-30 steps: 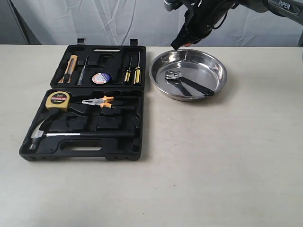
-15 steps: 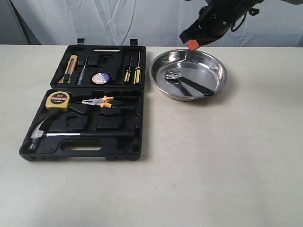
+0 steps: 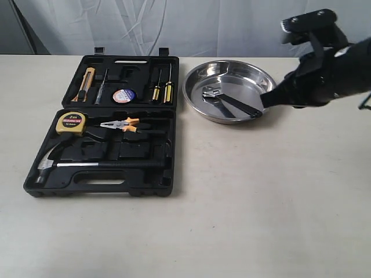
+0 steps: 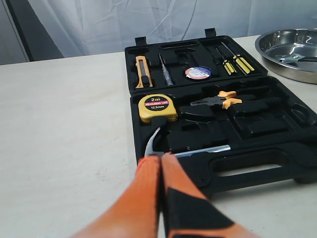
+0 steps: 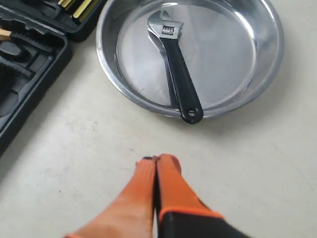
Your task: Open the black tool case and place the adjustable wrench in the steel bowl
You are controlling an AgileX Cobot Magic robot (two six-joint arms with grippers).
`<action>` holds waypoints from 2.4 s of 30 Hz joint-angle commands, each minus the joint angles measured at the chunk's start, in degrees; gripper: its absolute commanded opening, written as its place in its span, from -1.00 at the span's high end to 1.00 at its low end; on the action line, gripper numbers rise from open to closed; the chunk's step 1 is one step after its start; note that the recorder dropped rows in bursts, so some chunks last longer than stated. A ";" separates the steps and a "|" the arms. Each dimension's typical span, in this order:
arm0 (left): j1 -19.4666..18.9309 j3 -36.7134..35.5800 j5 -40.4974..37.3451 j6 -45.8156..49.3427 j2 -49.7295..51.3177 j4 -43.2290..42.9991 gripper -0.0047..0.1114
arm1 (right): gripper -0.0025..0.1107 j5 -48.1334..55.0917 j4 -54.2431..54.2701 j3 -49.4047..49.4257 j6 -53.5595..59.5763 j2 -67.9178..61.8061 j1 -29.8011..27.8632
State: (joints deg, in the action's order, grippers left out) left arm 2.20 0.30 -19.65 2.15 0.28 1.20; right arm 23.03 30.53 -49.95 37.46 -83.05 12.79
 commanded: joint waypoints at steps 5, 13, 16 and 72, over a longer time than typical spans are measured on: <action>0.25 -0.30 0.55 -0.12 -0.28 -0.01 0.92 | 0.97 -7.27 7.56 13.68 0.45 18.38 -0.01; 0.25 -0.30 0.55 -0.12 -0.28 -0.01 0.92 | 0.97 -5.79 7.56 13.94 0.35 21.44 -0.01; 0.25 -0.30 0.55 -0.12 -0.28 -0.01 0.92 | 0.97 -5.79 7.56 13.94 0.21 21.44 -0.01; 0.25 -0.30 0.55 -0.12 -0.28 -0.14 0.92 | 0.97 -4.72 -27.50 49.34 -40.84 80.04 -12.13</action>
State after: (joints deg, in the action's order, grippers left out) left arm 2.20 0.30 -19.65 2.15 0.28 1.20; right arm 18.18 3.59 -1.95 -3.21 -3.72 0.95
